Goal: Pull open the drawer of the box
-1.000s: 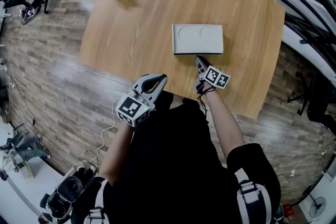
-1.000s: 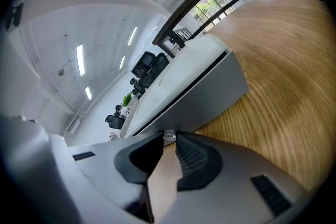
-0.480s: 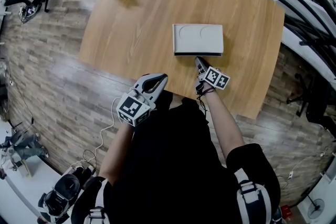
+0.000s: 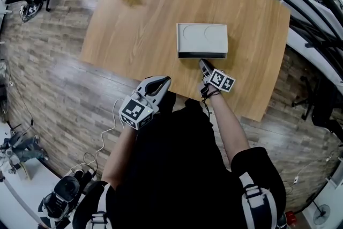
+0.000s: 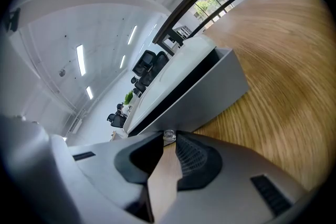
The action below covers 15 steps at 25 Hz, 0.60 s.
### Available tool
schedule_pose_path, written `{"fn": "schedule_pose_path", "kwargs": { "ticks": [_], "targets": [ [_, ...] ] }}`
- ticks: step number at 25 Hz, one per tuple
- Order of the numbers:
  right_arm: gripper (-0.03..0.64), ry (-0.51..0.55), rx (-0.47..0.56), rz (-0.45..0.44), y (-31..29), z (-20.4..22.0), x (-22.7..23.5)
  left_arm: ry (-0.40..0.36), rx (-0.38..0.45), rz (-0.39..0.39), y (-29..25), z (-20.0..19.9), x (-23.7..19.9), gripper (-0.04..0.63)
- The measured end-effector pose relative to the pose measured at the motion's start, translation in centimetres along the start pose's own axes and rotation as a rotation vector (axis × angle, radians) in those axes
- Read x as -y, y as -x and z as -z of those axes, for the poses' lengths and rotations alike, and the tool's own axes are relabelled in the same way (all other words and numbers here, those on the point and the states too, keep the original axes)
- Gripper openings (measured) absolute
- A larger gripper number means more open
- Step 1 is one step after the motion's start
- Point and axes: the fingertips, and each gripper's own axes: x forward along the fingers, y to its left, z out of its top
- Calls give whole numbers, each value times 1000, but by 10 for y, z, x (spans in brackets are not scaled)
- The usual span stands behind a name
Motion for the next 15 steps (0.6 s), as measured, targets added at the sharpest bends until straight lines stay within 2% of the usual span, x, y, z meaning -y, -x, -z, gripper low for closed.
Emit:
{"fn": "schedule_pose_path", "kwargs": {
  "ticks": [15],
  "targets": [
    [84,11,-27,-3,12,11,0,-1,17,1,-1,-2,10,21]
  ]
}}
